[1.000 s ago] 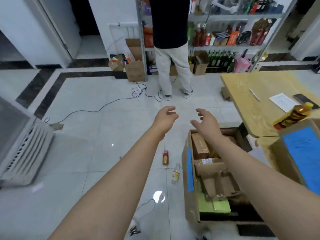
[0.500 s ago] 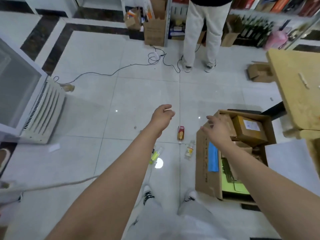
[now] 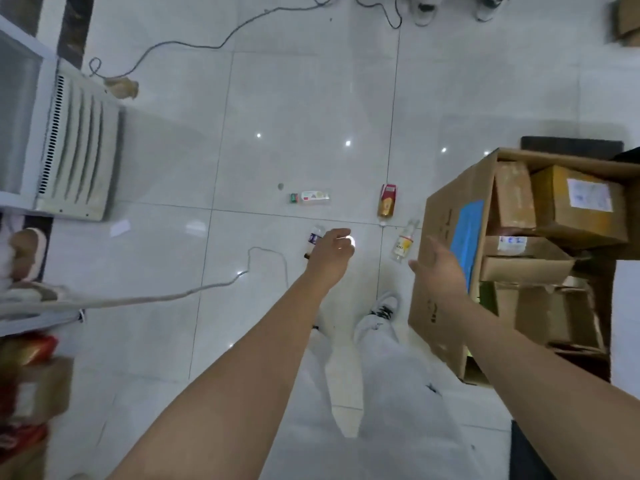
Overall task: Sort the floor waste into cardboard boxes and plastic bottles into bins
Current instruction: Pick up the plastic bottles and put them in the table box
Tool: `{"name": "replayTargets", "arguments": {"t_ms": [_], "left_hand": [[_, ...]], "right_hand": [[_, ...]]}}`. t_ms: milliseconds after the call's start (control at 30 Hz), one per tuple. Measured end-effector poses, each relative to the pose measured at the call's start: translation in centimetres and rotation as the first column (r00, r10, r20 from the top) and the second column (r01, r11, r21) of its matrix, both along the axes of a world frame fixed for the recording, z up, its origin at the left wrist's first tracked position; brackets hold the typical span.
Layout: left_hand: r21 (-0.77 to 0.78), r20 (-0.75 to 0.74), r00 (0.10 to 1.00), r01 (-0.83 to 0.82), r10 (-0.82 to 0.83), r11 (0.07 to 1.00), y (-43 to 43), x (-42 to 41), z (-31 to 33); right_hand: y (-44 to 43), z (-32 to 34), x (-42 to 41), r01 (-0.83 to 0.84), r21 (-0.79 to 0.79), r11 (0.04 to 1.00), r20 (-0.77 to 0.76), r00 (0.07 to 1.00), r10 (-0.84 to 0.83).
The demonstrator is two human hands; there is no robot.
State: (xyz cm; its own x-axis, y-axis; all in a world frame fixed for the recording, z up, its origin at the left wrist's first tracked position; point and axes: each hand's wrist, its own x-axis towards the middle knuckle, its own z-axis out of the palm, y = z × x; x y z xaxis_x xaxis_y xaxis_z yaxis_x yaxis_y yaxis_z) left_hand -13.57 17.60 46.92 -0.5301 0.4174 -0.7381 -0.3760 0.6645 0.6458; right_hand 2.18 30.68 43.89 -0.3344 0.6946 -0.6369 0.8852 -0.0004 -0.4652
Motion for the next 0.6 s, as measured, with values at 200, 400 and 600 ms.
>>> {"name": "replayTargets", "arguments": {"t_ms": [200,400,600], "left_hand": [[-0.068,0.112,0.991,0.087,-0.079,0.994,0.2,3.0,-18.4],[-0.140,0.236,0.956,0.213,-0.176,0.967,0.4,4.1,-39.6],[-0.146,0.268,0.936,0.276,-0.230,0.950,4.5,3.8,-52.6]], "right_hand": [[1.6,-17.6,-0.3,0.063,-0.029,0.998,0.099,0.993,-0.060],[4.3,-37.3,0.2,0.126,-0.027,0.992,0.189,0.975,-0.119],[7.3,-51.0,0.0,0.224,0.009,0.975,0.224,0.949,-0.220]]}}
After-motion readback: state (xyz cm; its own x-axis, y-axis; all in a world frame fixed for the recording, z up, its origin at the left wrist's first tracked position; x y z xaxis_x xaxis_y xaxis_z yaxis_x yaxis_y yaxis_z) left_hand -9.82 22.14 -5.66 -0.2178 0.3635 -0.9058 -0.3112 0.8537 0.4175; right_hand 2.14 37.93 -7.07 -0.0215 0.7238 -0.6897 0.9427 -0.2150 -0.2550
